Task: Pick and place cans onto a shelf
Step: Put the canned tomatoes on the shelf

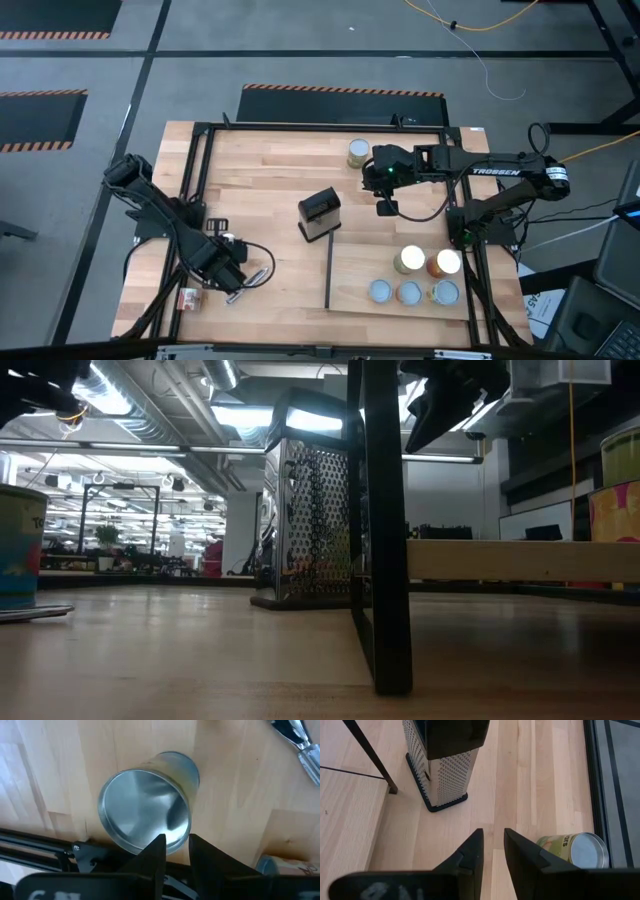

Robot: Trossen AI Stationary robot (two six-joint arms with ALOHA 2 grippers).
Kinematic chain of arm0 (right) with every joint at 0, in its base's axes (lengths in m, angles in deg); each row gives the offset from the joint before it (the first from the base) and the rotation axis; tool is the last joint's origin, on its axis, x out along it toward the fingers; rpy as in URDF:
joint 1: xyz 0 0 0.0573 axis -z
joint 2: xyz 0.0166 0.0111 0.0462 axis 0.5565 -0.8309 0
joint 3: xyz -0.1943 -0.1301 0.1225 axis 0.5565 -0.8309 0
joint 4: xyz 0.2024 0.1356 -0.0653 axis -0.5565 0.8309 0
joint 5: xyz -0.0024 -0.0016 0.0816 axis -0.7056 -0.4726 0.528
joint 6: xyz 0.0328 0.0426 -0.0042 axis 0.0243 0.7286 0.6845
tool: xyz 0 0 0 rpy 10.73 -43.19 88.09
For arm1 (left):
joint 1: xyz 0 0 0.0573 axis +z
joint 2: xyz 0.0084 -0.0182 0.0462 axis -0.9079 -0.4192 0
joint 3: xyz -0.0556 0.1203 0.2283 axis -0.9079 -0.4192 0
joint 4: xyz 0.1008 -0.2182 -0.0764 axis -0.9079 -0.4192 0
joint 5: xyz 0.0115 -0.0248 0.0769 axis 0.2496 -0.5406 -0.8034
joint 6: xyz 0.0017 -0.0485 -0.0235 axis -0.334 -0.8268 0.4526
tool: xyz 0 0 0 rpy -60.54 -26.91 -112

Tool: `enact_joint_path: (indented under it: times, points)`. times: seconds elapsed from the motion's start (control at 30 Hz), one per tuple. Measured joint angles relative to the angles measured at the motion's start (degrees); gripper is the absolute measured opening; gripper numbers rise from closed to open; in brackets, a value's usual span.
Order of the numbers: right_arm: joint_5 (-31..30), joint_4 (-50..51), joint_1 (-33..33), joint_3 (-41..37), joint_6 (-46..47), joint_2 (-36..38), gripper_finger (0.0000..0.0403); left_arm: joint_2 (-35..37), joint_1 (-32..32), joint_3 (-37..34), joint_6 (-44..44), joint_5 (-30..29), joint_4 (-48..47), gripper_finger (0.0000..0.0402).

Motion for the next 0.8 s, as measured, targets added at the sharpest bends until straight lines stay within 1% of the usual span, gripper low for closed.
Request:
enact_joint_path:
  times: [0.27, 0.47, 0.57, 0.73, 0.8]
  points:
    - [0.0, 0.0, 0.0, 0.0, 0.0, 0.0, 0.0081, 0.2, 0.0, -2.7, 0.1, -1.1, 3.7, 0.0077]
    - [0.0, 0.0, 0.0, 0.0, 0.0, 0.0, 0.0081, 0.2, 0.3, -3.0, -0.5, -1.6, 4.0, 0.0076]
    - [0.0, 0.0, 0.0, 0.0, 0.0, 0.0, 0.0081, 0.2, 1.0, -3.0, -1.8, -1.0, 4.1, 0.0060]
    - [0.0, 0.0, 0.0, 0.0, 0.0, 0.0, 0.0081, 0.2, 2.6, -2.8, -1.8, -0.1, 4.3, 0.0011]
    - [0.0, 0.0, 0.0, 0.0, 0.0, 0.0, 0.0081, 0.1, 3.2, -2.2, -1.8, 0.1, 4.0, 0.0006]
